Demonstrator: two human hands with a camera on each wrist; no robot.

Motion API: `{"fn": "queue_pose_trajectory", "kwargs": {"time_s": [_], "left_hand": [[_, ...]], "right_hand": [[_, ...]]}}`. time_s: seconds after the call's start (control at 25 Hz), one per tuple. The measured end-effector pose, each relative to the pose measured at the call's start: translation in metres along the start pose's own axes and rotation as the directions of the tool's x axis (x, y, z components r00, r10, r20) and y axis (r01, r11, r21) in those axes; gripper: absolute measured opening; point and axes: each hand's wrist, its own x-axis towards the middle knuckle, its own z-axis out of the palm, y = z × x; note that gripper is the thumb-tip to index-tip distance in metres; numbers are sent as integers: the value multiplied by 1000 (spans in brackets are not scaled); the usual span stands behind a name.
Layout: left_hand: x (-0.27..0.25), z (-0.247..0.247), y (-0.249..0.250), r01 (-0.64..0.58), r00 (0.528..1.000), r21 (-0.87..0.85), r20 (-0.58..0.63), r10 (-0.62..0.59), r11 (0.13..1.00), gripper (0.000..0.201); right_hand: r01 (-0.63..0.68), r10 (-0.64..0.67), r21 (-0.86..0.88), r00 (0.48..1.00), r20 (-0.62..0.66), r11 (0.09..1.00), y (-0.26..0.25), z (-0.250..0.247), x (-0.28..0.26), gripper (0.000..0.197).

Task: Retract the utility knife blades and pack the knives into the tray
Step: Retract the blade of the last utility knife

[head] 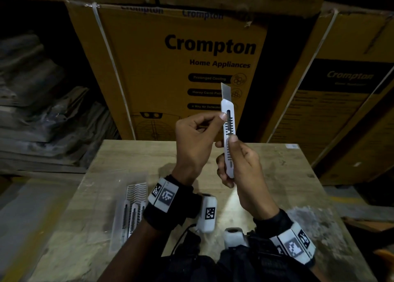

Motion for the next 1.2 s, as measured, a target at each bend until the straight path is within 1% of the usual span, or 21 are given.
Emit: {"fn": "queue_pose_trajectory", "kwargs": {"time_s": [0.12, 0.2, 0.44, 0.6, 0.8, 1.0, 1.08, 1.2], "left_hand": [[-2, 0, -1, 14, 1000, 7, 20, -14, 1000, 8], [-2, 1, -2, 30, 999, 9, 31, -30, 1000, 8], [-1, 9, -1, 91, 993, 11, 70, -92, 996, 9], [-2, 13, -1, 92, 991, 21, 93, -94, 996, 12], [-2, 13, 0, 68, 992, 24, 109, -70, 997, 14], [-3, 14, 3, 48, 994, 29, 100, -50, 998, 11], [-3, 15, 5, 37, 994, 21, 100, -38, 999, 10], [-2, 12, 6, 29, 996, 8, 84, -29, 1000, 13]], "right_hand": [[-59, 59, -1, 998, -21, 998, 0, -2, -3, 48], [-63, 63, 12, 997, -33, 998, -1, -3, -3, 47], [0, -1, -16, 994, -111, 1000, -4, -8, 3, 45], [50, -53, -23, 988, -144, 998, -3, -11, 5, 43], [67, -69, -18, 988, -137, 998, -1, -12, 6, 43], [67, -68, -18, 986, -152, 998, 1, -11, 7, 41], [58, -60, -13, 990, -129, 998, 0, -10, 5, 40], [26, -25, 21, 998, -52, 999, -1, -10, 2, 40]]}}
